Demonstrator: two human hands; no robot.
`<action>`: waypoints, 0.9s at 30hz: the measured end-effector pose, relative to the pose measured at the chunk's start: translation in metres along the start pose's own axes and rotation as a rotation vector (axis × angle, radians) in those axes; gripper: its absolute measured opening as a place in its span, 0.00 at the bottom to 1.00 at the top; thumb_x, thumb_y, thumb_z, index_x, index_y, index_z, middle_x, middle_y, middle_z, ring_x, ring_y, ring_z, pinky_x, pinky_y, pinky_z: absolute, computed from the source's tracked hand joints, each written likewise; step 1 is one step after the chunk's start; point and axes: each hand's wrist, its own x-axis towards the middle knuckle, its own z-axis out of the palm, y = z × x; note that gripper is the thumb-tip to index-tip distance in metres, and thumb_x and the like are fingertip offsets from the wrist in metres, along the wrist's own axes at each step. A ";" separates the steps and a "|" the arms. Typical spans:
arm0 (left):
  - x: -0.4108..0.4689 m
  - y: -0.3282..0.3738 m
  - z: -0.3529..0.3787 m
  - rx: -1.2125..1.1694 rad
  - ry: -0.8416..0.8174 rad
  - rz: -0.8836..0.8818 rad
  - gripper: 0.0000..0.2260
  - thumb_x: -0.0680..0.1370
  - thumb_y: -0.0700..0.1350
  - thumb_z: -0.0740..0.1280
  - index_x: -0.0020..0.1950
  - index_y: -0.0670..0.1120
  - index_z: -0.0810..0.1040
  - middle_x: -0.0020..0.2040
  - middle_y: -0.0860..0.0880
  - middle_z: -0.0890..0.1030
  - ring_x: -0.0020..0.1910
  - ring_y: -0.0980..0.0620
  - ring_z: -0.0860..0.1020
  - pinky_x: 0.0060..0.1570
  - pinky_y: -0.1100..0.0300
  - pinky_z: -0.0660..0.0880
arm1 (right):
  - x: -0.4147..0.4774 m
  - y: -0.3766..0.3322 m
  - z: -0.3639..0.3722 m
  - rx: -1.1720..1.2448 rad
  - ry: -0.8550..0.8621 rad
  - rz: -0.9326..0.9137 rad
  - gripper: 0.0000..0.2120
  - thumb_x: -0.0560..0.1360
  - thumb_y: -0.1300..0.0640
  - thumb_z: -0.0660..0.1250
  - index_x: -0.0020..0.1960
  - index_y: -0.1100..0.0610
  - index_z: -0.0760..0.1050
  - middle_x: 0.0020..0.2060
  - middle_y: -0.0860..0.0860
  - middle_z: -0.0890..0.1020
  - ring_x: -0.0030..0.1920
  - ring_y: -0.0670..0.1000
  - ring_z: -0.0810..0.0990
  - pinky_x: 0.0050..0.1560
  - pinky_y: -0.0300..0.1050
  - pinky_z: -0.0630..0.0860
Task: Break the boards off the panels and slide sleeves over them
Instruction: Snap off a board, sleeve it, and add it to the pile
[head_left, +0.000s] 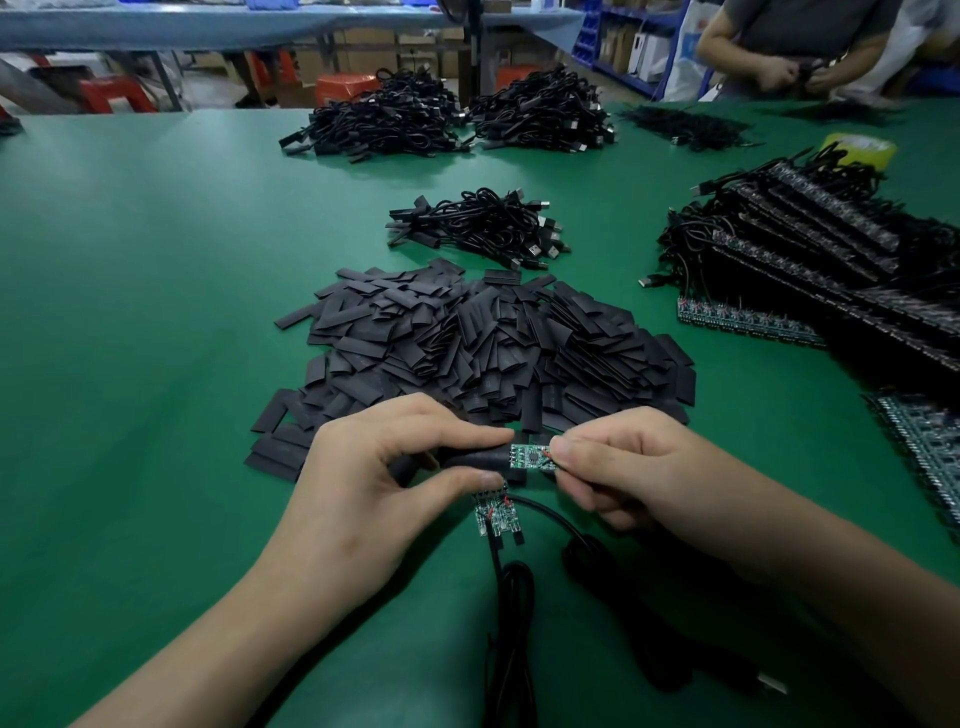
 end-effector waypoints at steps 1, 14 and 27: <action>0.000 0.000 0.000 0.008 0.000 0.000 0.12 0.68 0.47 0.77 0.51 0.53 0.87 0.43 0.57 0.83 0.45 0.56 0.82 0.47 0.68 0.74 | 0.000 0.000 0.000 -0.036 0.010 -0.004 0.21 0.79 0.42 0.60 0.32 0.50 0.73 0.26 0.45 0.68 0.27 0.43 0.65 0.29 0.34 0.63; -0.002 0.002 0.001 0.118 -0.037 0.052 0.14 0.69 0.48 0.77 0.54 0.53 0.87 0.42 0.58 0.81 0.42 0.61 0.80 0.45 0.74 0.70 | 0.001 0.001 -0.001 0.115 -0.025 0.042 0.20 0.79 0.45 0.61 0.31 0.50 0.73 0.26 0.47 0.63 0.25 0.45 0.60 0.27 0.33 0.59; -0.003 -0.003 0.002 0.024 0.022 -0.123 0.14 0.65 0.57 0.75 0.49 0.58 0.87 0.42 0.63 0.85 0.44 0.61 0.83 0.47 0.70 0.75 | -0.006 -0.002 0.003 -0.434 0.113 -0.108 0.19 0.84 0.45 0.59 0.37 0.52 0.73 0.25 0.46 0.67 0.27 0.43 0.65 0.31 0.39 0.65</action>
